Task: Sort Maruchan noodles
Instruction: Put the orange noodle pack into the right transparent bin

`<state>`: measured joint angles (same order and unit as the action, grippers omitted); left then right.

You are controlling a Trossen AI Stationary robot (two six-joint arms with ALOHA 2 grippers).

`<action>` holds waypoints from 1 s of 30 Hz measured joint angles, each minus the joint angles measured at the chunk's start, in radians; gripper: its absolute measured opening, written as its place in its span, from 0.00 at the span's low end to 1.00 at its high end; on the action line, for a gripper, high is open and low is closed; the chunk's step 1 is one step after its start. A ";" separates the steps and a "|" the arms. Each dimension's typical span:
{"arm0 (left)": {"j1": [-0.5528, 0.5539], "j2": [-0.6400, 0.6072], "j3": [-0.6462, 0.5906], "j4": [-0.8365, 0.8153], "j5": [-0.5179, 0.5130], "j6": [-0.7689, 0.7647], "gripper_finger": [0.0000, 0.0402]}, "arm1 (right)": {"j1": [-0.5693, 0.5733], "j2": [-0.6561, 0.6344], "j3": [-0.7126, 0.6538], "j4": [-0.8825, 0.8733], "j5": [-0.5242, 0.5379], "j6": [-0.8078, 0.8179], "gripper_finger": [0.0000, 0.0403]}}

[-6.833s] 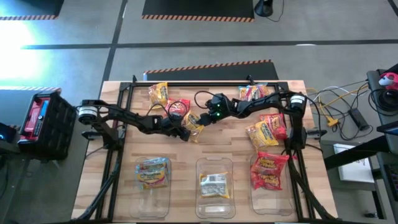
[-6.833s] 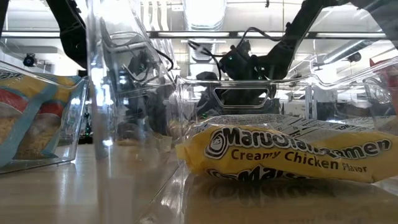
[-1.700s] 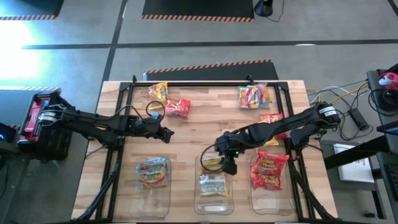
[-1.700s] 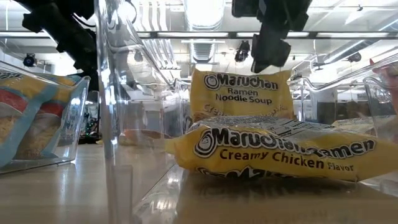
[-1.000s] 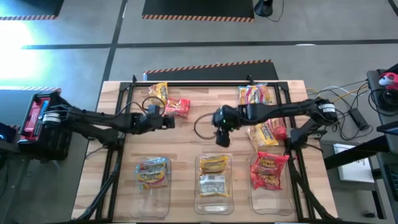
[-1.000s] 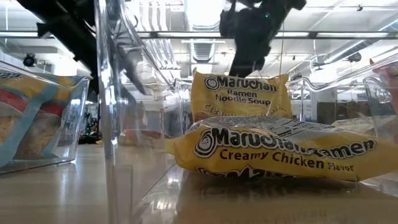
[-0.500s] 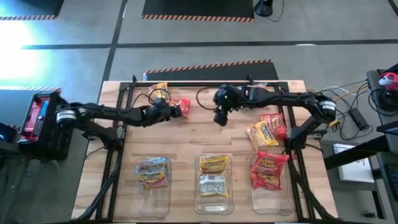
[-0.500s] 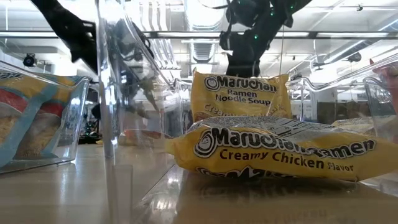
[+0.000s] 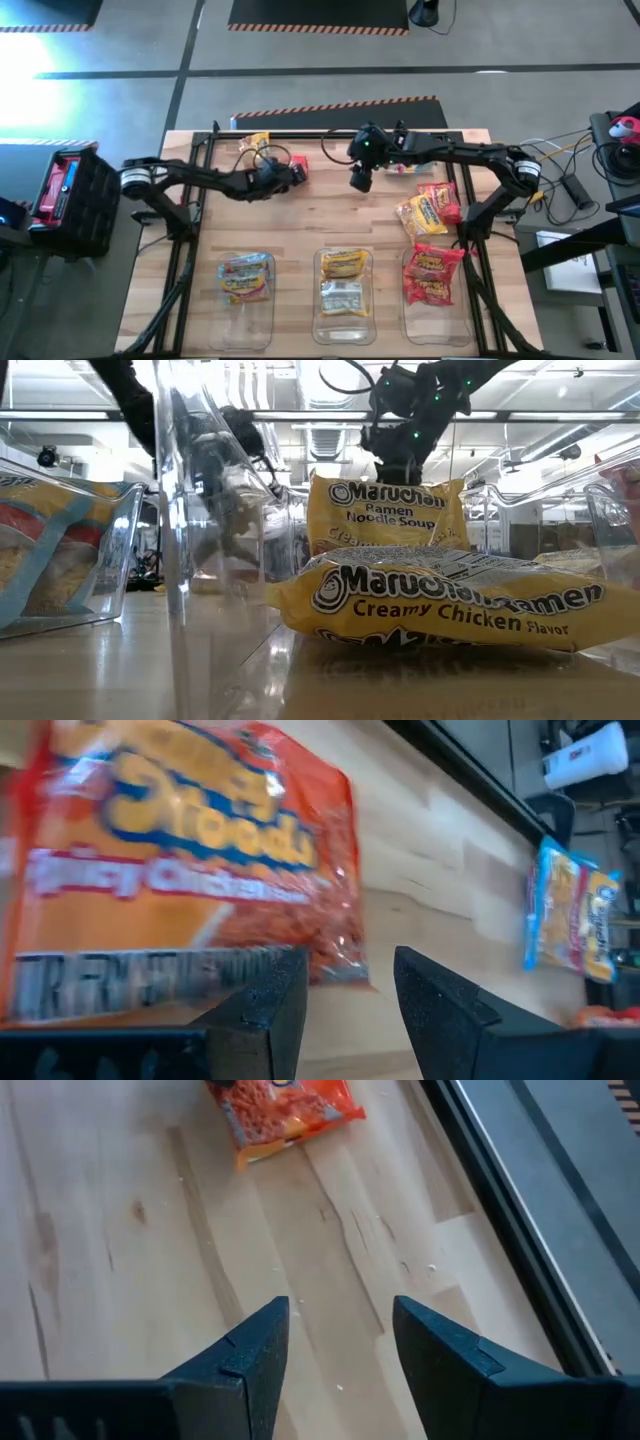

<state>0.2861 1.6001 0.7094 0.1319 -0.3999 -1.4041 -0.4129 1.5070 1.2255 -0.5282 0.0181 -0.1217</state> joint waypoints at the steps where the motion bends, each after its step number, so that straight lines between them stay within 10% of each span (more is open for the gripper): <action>1: 0.000 0.016 0.021 -0.009 0.011 0.006 0.33 | 0.000 0.000 0.000 -0.003 0.000 -0.004 0.42; 9: -0.036 0.186 0.253 -0.073 0.198 0.124 0.33 | -0.007 0.000 -0.003 -0.093 0.000 -0.075 0.41; 19: -0.078 0.157 0.477 -0.638 -0.043 0.208 0.33 | -0.016 0.000 -0.005 -0.133 -0.001 -0.100 0.41; 30: -0.048 0.160 0.382 -0.643 -0.146 0.104 0.33 | -0.016 0.000 -0.016 -0.133 -0.036 -0.096 0.41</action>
<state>0.2379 1.7599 1.0919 -0.5110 -0.5461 -1.3002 -0.4294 1.5070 1.2091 -0.6612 -0.0178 -0.2179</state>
